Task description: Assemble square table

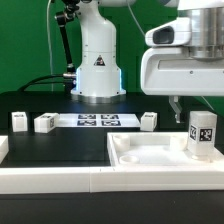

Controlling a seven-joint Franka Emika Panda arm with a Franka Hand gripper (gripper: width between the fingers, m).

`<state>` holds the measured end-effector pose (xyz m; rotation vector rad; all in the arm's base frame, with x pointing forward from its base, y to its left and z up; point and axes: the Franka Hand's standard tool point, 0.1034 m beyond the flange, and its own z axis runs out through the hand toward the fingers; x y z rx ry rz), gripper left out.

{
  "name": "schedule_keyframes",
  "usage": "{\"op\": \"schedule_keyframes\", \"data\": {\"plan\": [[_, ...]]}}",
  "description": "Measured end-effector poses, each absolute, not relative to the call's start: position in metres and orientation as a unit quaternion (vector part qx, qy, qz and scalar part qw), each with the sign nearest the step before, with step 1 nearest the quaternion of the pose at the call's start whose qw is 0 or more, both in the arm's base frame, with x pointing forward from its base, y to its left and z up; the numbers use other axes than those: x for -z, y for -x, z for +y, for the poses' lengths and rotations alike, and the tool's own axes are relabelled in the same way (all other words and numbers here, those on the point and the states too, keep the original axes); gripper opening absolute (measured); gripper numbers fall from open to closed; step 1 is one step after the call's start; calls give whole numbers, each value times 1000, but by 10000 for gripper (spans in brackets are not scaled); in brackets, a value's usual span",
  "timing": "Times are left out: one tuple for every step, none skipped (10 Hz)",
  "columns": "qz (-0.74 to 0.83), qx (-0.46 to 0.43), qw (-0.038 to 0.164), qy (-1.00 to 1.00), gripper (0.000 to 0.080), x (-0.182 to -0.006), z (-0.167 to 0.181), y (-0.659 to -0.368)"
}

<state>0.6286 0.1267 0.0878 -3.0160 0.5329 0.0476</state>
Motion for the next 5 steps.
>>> {"op": "schedule_keyframes", "data": {"plan": [[141, -14, 39, 989, 648, -88, 126, -629], [96, -12, 40, 994, 648, -88, 125, -629], [77, -11, 40, 996, 648, -88, 125, -629], [25, -9, 41, 999, 648, -88, 125, -629], [1, -8, 41, 999, 648, -88, 124, -629]]}}
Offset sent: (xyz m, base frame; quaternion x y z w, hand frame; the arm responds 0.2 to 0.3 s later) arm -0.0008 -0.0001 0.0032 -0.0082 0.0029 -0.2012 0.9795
